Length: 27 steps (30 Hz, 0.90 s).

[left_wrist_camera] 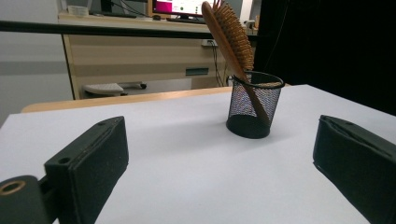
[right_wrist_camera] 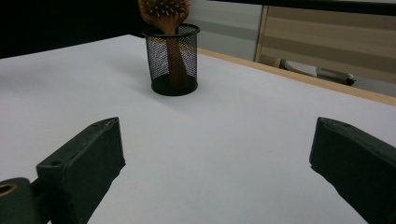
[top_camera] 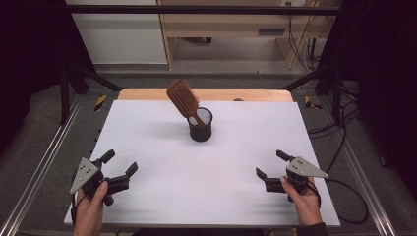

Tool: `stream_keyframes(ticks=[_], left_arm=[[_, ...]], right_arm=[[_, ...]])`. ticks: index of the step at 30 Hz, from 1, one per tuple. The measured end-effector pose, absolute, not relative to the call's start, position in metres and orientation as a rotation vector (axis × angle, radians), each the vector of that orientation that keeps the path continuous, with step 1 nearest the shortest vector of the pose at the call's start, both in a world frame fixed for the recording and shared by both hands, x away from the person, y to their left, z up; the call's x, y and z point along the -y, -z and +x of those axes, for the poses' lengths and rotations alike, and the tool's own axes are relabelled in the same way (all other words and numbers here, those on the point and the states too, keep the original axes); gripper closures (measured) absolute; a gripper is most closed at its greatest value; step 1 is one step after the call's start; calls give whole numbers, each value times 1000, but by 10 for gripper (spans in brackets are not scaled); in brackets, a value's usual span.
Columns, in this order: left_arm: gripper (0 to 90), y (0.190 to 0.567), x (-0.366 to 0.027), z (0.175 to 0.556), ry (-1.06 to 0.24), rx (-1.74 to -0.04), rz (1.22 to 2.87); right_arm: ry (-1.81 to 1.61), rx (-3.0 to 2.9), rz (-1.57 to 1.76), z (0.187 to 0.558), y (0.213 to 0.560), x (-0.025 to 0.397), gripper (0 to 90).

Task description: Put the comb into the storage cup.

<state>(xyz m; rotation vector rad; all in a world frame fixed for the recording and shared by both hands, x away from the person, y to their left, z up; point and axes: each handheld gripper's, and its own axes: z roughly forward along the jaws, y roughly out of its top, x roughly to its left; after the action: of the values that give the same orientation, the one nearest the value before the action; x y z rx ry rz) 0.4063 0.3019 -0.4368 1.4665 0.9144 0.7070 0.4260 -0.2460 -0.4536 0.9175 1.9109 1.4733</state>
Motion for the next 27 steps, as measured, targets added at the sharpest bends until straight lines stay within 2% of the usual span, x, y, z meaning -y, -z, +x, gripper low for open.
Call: stream_keyframes(ticks=[10,27], left_arm=[[37,440,-306,400,-709,-925,1459],[40,443,-316,394,-717,-936,1423]], right_arm=[[-1523,-1875,943,421,454,257,31],[-1598,-1837,980,430,461,245,26]])
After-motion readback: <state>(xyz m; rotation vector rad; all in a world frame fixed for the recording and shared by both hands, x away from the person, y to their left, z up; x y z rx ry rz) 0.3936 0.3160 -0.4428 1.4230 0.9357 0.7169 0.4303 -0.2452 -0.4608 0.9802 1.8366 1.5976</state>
